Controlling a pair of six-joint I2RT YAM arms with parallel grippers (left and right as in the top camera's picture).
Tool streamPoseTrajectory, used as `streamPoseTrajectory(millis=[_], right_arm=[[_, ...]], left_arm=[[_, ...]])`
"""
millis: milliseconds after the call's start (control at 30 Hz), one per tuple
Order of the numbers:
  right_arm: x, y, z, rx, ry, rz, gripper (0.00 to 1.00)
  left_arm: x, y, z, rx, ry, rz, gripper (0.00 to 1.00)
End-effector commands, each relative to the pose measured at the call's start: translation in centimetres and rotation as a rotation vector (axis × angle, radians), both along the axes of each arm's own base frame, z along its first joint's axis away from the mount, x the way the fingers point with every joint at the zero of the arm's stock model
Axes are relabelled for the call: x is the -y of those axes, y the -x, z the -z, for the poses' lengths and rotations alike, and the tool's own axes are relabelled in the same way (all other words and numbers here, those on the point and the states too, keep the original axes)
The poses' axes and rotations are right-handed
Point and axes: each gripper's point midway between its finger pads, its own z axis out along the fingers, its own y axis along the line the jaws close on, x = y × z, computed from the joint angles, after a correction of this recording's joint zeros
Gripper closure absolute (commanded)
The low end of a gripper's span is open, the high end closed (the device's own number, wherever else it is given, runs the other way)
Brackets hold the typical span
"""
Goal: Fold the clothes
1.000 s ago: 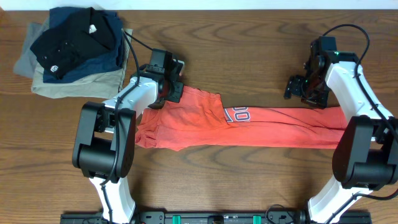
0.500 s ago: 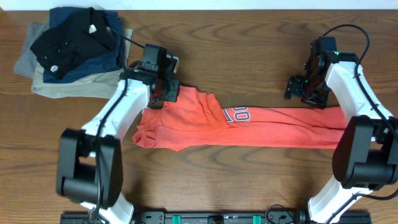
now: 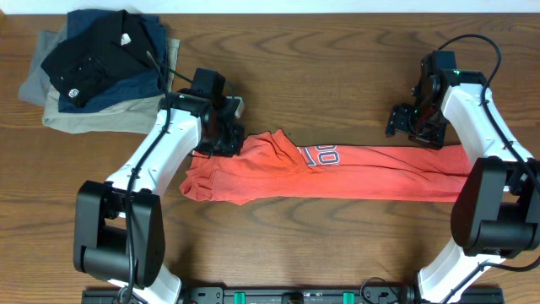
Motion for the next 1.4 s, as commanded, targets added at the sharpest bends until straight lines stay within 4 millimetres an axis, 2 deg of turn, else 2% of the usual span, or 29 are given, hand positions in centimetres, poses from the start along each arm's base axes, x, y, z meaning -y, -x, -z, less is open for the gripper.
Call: streamPoseTrajectory(millis=[0,133,333,400,667,833,900,933,967,1000,1033,1067,1167,1367], right_arm=[[-0.1,-0.1,-0.7,0.021,0.002,-0.009,0.23],[-0.1,-0.1,-0.7,0.021,0.002,-0.009,0.23],[-0.1,0.0,-0.7,0.020,0.002,-0.009,0.23],[-0.2,0.1,-0.7,0.016,0.001,-0.009,0.23],[-0.2,0.8,-0.7,-0.014,0.001,-0.009,0.23],[0.2,1.1,-0.7,-0.025,0.021,-0.008,0.23],[0.3,1.1,-0.7,-0.025,0.025,-0.008,0.23],[0.2,1.1,-0.7,-0.025,0.025,-0.008,0.23],[0.2,1.1,-0.7,-0.025,0.025,-0.008,0.23],[0.2,1.1,-0.7,-0.025,0.025,-0.008,0.22],[0.2,1.1,-0.7,-0.025,0.025,-0.008,0.22],[0.2,1.1,-0.7,-0.025,0.025,-0.008,0.22],[0.2,1.1,-0.7,-0.025,0.025,-0.008,0.22],[0.2,1.7,-0.6,-0.051,0.024,-0.008,0.21]], left_arm=[[0.5,0.9,-1.1,-0.028,0.040,-0.009,0.94],[-0.2,2.3,-0.9,-0.087,0.004,-0.013,0.94],[-4.0,3.8,-0.2,-0.150,-0.210,-0.098,0.94],[-4.6,4.2,-0.1,-0.163,-0.245,-0.109,0.94],[-5.1,4.6,-0.1,-0.178,-0.270,-0.115,0.94],[-8.6,5.2,-0.3,-0.188,-0.451,-0.194,0.94],[-9.4,5.4,-0.4,-0.197,-0.477,-0.204,0.94],[-9.5,5.5,-0.4,-0.202,-0.478,-0.208,0.90],[-9.6,5.5,-0.4,-0.206,-0.478,-0.212,0.73],[-9.7,5.5,-0.4,-0.207,-0.478,-0.214,0.51],[-9.8,5.5,-0.4,-0.205,-0.477,-0.217,0.35],[-9.8,5.4,-0.4,-0.203,-0.476,-0.218,0.31],[-9.7,5.1,-0.4,-0.192,-0.473,-0.220,0.29],[-9.1,4.9,-0.3,-0.189,-0.440,-0.222,0.31]])
